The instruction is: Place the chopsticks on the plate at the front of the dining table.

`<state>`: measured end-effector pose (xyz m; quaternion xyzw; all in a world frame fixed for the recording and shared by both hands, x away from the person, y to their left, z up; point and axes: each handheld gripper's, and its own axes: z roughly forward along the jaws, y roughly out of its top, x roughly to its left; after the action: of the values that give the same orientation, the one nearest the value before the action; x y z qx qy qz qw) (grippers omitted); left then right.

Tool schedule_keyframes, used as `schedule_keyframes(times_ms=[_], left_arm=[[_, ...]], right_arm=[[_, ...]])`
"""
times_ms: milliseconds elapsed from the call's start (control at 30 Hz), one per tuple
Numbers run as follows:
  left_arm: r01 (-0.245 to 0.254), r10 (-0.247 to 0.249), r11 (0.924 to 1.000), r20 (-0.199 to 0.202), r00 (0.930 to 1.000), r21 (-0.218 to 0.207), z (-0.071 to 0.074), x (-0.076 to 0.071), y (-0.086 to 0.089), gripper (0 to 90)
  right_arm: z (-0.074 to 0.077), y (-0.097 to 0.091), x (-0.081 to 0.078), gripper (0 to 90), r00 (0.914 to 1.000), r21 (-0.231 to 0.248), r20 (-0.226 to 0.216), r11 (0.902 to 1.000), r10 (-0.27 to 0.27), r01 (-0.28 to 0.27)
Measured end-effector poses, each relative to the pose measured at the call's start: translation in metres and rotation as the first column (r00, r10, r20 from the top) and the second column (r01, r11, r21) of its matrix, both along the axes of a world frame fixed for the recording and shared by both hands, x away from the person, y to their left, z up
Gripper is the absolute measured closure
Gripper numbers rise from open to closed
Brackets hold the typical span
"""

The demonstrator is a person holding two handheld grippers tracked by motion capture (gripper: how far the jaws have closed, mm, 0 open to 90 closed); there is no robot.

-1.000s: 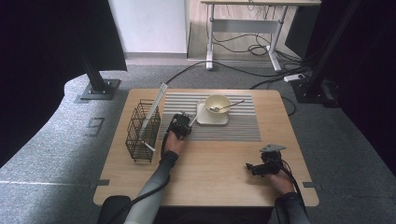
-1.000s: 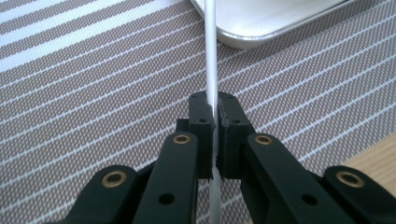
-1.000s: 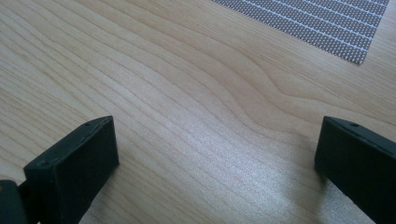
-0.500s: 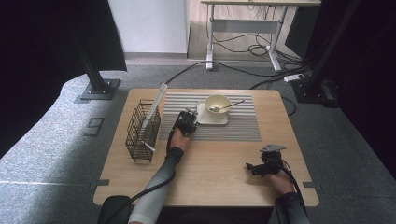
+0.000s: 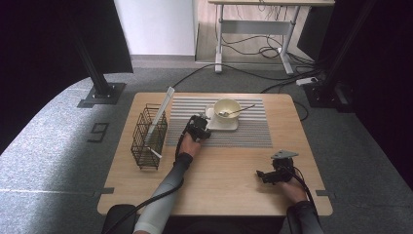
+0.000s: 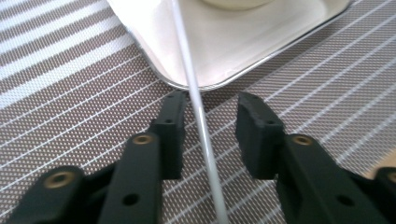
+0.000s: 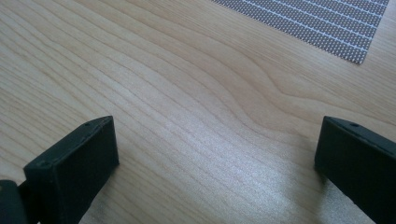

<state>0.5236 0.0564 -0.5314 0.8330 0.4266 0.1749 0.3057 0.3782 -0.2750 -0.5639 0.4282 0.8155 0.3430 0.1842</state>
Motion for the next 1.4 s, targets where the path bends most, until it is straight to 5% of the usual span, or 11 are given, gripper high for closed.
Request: schedule_keyframes(times_ms=[300,633,1400], left_arm=[[0.009,-0.009,0.9998,-0.012,0.9999,-0.016,0.002,-0.006,0.014,57.4],[0.013,-0.013,0.9999,-0.014,0.9998,0.005,-0.005,-0.011,0.006,77.1],[0.069,-0.069,0.9973,0.001,0.9976,-0.022,-0.005,-0.004,-0.02,66.5]], right_arm=[[0.0,0.0,0.0,0.0,1.0,0.001,0.0,1.0,0.0,0.0],[0.0,0.0,0.0,0.0,1.0,0.001,-0.001,1.0,-0.001,0.001],[0.0,0.0,0.0,0.0,1.0,0.002,-0.001,1.0,-0.001,0.001]])
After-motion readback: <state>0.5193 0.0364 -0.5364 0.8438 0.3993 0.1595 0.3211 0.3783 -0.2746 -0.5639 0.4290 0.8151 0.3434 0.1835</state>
